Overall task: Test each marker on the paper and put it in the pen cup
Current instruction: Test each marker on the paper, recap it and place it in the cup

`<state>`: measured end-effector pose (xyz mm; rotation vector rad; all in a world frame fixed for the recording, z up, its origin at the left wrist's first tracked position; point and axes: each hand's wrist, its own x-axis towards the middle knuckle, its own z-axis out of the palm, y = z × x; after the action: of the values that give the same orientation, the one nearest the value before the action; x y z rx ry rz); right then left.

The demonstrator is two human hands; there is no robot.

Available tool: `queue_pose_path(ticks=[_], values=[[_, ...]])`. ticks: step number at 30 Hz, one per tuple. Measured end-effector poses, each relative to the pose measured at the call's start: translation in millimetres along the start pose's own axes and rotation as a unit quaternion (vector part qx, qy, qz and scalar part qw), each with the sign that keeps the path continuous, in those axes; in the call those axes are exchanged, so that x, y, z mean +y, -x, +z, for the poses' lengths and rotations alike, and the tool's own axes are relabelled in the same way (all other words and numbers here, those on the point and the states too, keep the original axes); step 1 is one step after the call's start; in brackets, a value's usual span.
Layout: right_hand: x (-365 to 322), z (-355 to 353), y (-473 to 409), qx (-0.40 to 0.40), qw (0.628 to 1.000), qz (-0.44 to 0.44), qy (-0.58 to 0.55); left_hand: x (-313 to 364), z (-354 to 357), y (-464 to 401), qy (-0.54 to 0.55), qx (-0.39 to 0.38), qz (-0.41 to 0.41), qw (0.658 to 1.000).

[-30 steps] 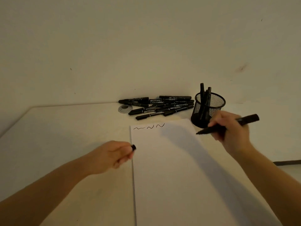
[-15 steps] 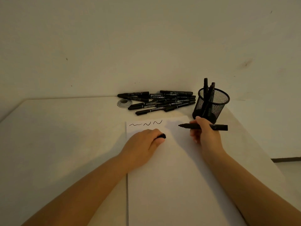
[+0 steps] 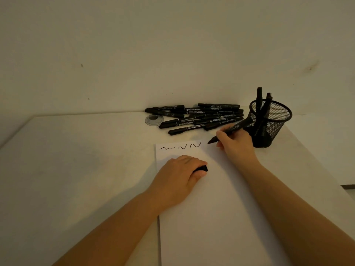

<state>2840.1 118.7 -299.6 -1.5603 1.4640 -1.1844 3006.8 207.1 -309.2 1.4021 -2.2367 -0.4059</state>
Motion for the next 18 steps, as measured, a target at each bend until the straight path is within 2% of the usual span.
queue_pose_path(ticks=[5,11,15,17,18], values=[[0,3,-1,-0.051,0.996,-0.028,0.065,1,-2,0,0.008,-0.010,-0.009,1.000],[-2,-8,-1,0.031,0.997,-0.020,0.075,2,-4,0,0.008,-0.013,-0.015,1.000],[-23,-16,7,0.062,0.996,-0.012,-0.060,2,-5,1,0.034,0.014,-0.041,0.998],[-32,-18,14,0.031,0.982,0.058,-0.176,2,-6,1,0.048,0.036,-0.052,0.997],[-34,-16,18,0.011,0.964,0.104,-0.246,2,-7,1,0.059,0.045,-0.057,0.996]])
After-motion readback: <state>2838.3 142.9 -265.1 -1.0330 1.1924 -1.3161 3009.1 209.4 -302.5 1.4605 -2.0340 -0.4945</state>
